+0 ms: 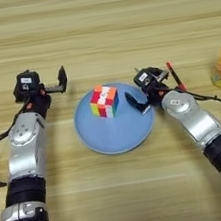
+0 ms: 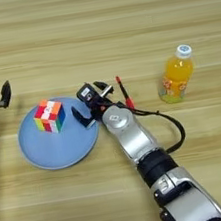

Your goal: Move the objects on the table

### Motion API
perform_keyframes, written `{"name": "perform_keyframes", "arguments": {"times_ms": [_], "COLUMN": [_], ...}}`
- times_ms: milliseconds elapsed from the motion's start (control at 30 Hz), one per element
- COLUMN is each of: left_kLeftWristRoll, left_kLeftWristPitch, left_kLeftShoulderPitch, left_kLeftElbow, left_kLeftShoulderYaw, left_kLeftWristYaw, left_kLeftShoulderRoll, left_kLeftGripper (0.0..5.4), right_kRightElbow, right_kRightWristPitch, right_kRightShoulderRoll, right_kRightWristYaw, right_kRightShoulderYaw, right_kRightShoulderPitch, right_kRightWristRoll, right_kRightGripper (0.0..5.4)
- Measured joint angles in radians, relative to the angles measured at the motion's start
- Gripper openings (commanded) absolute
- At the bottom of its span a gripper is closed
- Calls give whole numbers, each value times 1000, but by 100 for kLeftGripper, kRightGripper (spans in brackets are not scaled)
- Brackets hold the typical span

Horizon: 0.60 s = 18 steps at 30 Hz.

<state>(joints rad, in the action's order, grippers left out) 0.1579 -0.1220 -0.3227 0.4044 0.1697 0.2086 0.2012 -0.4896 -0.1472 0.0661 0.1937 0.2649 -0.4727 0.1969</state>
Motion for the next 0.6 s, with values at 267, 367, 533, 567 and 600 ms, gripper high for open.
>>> {"name": "perform_keyframes", "arguments": {"times_ms": [267,367,533,567,600], "left_kLeftWristRoll": [0,0,0,0,-1], "left_kLeftWristPitch": [-2,-2,-3,-4,-4], "left_kLeftShoulderPitch": [0,0,0,0,0], "left_kLeftElbow": [0,0,0,0,0], "left_kLeftShoulderYaw": [0,-1,-1,-2,-2], "left_kLeftWristYaw": [0,0,-1,-1,-1], "left_kLeftShoulderRoll": [0,0,-1,-1,-1], "left_kLeftGripper": [536,536,536,536,536], "right_kRightElbow": [-158,-134,-52,-36,9], "right_kRightWristPitch": [131,179,221,220,221], "right_kRightShoulderRoll": [-14,-29,-44,-42,-35], "right_kRightWristYaw": [-5,23,34,34,33], "right_kRightShoulderYaw": [-57,-68,-87,-92,-105], "right_kRightShoulderPitch": [-62,-61,-57,-54,-51], "right_kRightWristRoll": [-37,-69,-107,-107,-110], "right_kRightGripper": [540,540,540,540,540]}}
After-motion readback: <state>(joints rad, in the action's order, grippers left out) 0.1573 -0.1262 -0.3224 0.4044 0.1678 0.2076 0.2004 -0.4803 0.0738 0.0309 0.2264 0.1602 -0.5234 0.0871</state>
